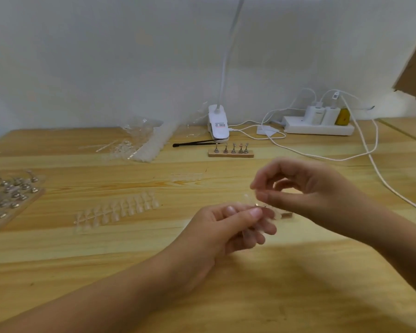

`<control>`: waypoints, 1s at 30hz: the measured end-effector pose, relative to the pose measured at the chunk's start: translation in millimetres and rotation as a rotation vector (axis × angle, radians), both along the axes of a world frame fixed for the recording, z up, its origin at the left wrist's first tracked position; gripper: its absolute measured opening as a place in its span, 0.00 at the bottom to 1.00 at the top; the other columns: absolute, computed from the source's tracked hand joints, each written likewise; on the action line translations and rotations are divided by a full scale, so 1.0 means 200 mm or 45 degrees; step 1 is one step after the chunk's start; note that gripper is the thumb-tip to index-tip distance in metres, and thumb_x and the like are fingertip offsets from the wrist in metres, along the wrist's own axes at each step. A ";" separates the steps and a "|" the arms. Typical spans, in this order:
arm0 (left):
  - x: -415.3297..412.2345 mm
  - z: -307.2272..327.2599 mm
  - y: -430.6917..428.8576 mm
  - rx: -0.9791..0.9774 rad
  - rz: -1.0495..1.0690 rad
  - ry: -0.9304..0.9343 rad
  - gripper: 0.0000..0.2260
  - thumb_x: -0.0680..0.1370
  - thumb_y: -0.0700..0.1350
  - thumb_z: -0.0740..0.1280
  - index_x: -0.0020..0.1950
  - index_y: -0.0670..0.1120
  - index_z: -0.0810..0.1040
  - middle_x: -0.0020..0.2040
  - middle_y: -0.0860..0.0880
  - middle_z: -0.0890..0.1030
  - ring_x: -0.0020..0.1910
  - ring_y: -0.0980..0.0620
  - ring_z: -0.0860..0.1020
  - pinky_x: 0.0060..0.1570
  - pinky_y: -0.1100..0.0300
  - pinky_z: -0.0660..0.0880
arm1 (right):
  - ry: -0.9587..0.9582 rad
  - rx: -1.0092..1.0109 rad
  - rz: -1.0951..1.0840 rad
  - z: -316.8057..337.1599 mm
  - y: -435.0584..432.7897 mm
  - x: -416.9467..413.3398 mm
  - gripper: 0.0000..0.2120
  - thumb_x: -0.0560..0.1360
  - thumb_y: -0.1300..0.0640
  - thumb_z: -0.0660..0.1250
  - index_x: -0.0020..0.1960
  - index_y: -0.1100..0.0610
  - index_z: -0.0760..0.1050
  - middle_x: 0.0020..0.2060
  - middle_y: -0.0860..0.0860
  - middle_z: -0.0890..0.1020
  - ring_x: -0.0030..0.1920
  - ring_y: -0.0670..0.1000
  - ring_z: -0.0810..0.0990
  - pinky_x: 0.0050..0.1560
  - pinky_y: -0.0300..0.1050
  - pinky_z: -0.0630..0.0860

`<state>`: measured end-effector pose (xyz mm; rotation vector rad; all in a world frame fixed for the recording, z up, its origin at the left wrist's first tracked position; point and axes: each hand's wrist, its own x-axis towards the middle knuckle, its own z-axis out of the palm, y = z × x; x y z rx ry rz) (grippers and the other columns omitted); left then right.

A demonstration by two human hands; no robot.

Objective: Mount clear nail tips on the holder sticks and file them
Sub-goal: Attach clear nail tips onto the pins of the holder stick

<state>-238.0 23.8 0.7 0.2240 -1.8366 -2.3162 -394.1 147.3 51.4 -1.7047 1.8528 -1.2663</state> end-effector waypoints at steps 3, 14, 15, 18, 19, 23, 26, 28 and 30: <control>0.00 0.01 -0.01 0.312 -0.025 -0.033 0.08 0.77 0.46 0.68 0.43 0.45 0.84 0.39 0.50 0.82 0.32 0.60 0.77 0.36 0.71 0.76 | 0.199 -0.141 0.022 -0.08 -0.03 0.01 0.03 0.73 0.52 0.72 0.46 0.50 0.80 0.45 0.45 0.82 0.52 0.52 0.81 0.54 0.46 0.75; 0.00 -0.04 0.03 -0.377 0.050 0.005 0.10 0.75 0.46 0.66 0.52 0.53 0.85 0.36 0.55 0.78 0.33 0.60 0.74 0.37 0.68 0.72 | -0.562 0.065 0.040 -0.14 0.04 0.01 0.08 0.65 0.48 0.75 0.40 0.50 0.81 0.47 0.46 0.83 0.50 0.46 0.81 0.50 0.37 0.78; 0.00 -0.02 0.02 -0.169 0.014 -0.029 0.09 0.73 0.46 0.67 0.49 0.47 0.85 0.34 0.53 0.78 0.31 0.59 0.73 0.34 0.68 0.71 | -0.520 0.006 0.028 -0.13 0.04 0.02 0.07 0.65 0.48 0.74 0.40 0.50 0.81 0.46 0.46 0.82 0.49 0.46 0.81 0.50 0.38 0.78; -0.02 0.00 0.02 0.376 -0.101 -0.066 0.04 0.69 0.44 0.68 0.38 0.44 0.82 0.32 0.49 0.74 0.28 0.56 0.71 0.29 0.67 0.66 | -0.373 -0.166 0.035 -0.10 0.05 0.05 0.04 0.68 0.50 0.73 0.41 0.49 0.81 0.46 0.47 0.82 0.49 0.47 0.81 0.50 0.37 0.77; -0.02 0.01 0.01 0.470 -0.122 -0.055 0.04 0.69 0.42 0.68 0.37 0.45 0.83 0.33 0.49 0.74 0.28 0.56 0.70 0.28 0.67 0.65 | -0.371 -0.203 0.038 -0.10 0.05 0.06 0.03 0.68 0.51 0.72 0.41 0.48 0.81 0.46 0.47 0.81 0.49 0.46 0.80 0.50 0.36 0.76; -0.02 0.01 0.01 0.357 -0.093 -0.033 0.15 0.71 0.43 0.64 0.52 0.47 0.87 0.32 0.51 0.73 0.28 0.57 0.68 0.29 0.67 0.64 | -0.553 -0.189 0.007 -0.07 0.06 0.05 0.04 0.66 0.50 0.74 0.39 0.49 0.81 0.44 0.44 0.82 0.46 0.43 0.84 0.46 0.34 0.78; -0.02 0.01 0.01 0.305 -0.093 -0.006 0.20 0.67 0.46 0.68 0.57 0.48 0.85 0.31 0.51 0.73 0.28 0.57 0.68 0.29 0.66 0.64 | -0.511 -0.047 -0.070 -0.10 0.05 0.01 0.08 0.67 0.48 0.78 0.41 0.49 0.82 0.44 0.45 0.84 0.48 0.49 0.86 0.51 0.43 0.81; -0.02 0.00 0.01 0.321 -0.107 -0.003 0.22 0.66 0.47 0.68 0.59 0.45 0.84 0.31 0.51 0.73 0.28 0.56 0.68 0.29 0.66 0.64 | -0.458 0.013 -0.120 -0.12 0.05 0.01 0.08 0.67 0.47 0.75 0.44 0.48 0.82 0.45 0.48 0.84 0.49 0.54 0.86 0.55 0.53 0.81; -0.02 0.00 0.01 0.351 -0.115 0.011 0.21 0.67 0.47 0.68 0.58 0.44 0.84 0.31 0.50 0.73 0.28 0.56 0.68 0.29 0.65 0.63 | -0.338 0.011 -0.148 -0.12 0.04 0.01 0.10 0.67 0.45 0.72 0.46 0.45 0.82 0.46 0.48 0.84 0.48 0.54 0.85 0.54 0.54 0.81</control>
